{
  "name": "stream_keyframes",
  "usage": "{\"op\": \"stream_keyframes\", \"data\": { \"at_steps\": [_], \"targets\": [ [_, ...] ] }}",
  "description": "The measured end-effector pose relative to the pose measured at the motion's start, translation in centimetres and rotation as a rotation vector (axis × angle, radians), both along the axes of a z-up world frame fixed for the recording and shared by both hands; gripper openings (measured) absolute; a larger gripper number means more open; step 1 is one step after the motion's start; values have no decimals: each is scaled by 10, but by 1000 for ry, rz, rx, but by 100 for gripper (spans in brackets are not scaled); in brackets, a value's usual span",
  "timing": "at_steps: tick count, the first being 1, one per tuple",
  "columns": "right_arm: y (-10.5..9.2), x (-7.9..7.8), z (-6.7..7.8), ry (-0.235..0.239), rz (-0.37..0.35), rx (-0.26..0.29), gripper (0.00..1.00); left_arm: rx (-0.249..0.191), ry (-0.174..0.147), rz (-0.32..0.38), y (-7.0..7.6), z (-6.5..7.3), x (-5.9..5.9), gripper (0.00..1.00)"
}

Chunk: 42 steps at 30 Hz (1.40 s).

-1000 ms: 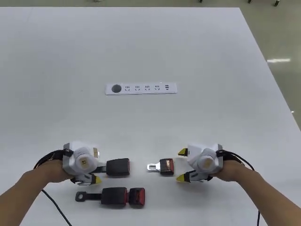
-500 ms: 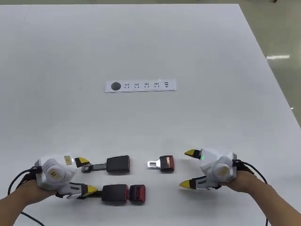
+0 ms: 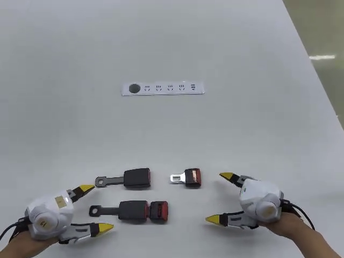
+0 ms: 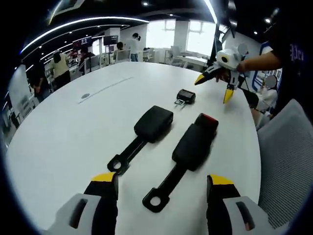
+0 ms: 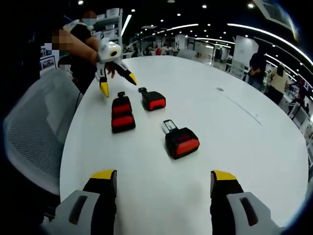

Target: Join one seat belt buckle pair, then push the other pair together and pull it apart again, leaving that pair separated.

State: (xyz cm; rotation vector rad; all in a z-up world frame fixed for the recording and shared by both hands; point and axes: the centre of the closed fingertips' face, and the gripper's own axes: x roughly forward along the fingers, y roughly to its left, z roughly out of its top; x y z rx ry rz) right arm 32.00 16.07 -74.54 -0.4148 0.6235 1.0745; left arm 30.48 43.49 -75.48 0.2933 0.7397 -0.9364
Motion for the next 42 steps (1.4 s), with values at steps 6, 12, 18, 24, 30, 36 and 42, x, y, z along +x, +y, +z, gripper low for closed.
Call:
{"op": "stream_keyframes", "data": {
  "at_steps": [6,12,18,24,30,36,42],
  "targets": [
    [5,-7,3,-25,-47,52,86,-25,-44,57,0,1,-3,81],
    [9,-16,8,-35,-108,92,88,-48,-52,101,-4,6,-10,84],
    [13,-26,10,-35,-141,107,91,-51,-53,106,-9,14,-21,86],
    [10,-34,8,-24,-159,89,96,-52,-50,102,-11,18,-29,90],
    [11,-39,11,-11,-176,96,99,-62,-61,117,-13,21,-34,96],
    [13,-42,11,-11,-167,88,99,-59,-56,130,-11,19,-34,100],
    [13,-40,11,-16,-172,92,99,-63,-75,144,-8,21,-29,100]
  ]
}}
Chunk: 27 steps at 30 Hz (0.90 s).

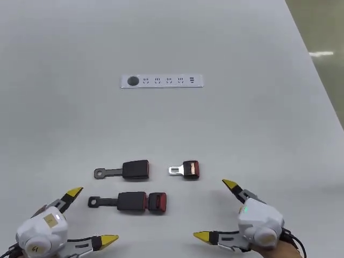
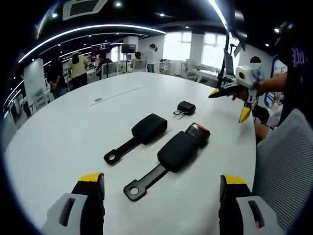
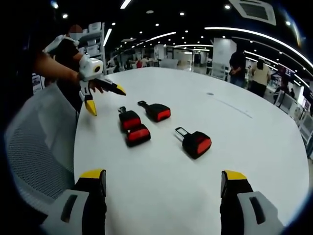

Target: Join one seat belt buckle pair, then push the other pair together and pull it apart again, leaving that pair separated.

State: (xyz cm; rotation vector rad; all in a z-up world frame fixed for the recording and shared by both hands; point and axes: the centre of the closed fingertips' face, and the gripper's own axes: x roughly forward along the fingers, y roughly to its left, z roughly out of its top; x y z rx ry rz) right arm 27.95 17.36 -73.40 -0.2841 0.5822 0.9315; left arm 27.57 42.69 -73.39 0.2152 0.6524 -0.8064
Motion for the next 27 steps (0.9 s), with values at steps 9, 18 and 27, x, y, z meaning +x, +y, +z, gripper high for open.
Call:
{"op": "stream_keyframes", "data": {
  "at_steps": [9,18,27],
  "targets": [
    [0,3,1,-4,-2,2,99,3,-2,-6,0,0,3,100],
    [-1,3,2,-6,-3,4,99,5,-2,-7,0,0,5,100],
    [-1,4,2,-8,-1,-2,99,6,0,-9,1,-2,6,100]
  ]
}}
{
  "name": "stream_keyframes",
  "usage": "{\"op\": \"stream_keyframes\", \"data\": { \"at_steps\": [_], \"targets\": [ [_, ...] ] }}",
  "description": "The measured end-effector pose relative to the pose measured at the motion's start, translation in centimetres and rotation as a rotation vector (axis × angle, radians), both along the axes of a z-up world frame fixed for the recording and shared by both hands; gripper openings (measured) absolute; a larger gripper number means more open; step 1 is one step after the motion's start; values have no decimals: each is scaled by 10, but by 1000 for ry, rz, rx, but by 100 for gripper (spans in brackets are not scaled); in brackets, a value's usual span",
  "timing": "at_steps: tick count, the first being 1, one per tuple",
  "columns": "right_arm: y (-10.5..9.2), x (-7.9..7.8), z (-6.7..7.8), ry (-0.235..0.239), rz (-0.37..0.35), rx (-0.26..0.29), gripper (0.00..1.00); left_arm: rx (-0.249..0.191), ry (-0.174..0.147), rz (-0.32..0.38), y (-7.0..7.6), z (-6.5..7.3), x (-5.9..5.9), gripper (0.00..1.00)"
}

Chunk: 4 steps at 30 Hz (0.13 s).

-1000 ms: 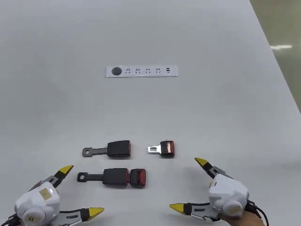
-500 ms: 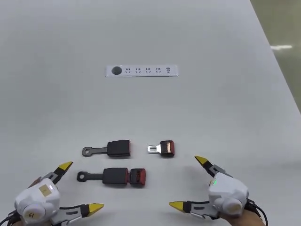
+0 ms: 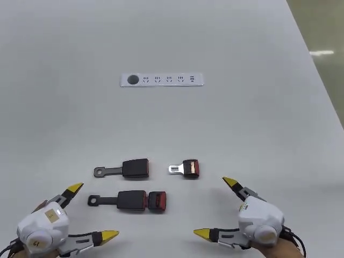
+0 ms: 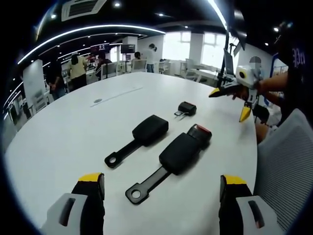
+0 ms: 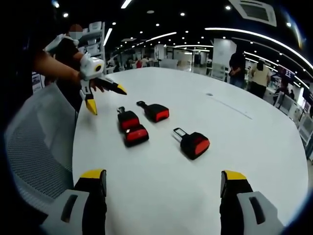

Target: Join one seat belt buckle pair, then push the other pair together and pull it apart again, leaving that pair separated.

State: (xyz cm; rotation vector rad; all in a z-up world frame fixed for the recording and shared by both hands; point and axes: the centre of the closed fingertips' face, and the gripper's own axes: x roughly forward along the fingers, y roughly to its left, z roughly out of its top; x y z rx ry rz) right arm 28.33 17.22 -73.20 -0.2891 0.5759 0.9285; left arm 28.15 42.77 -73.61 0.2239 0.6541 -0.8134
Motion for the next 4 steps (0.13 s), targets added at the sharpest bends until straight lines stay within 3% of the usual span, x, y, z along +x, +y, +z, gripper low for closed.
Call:
{"op": "stream_keyframes", "data": {
  "at_steps": [4],
  "targets": [
    [0,0,0,-2,-1,0,98,1,1,-2,-1,1,0,100]
  ]
}}
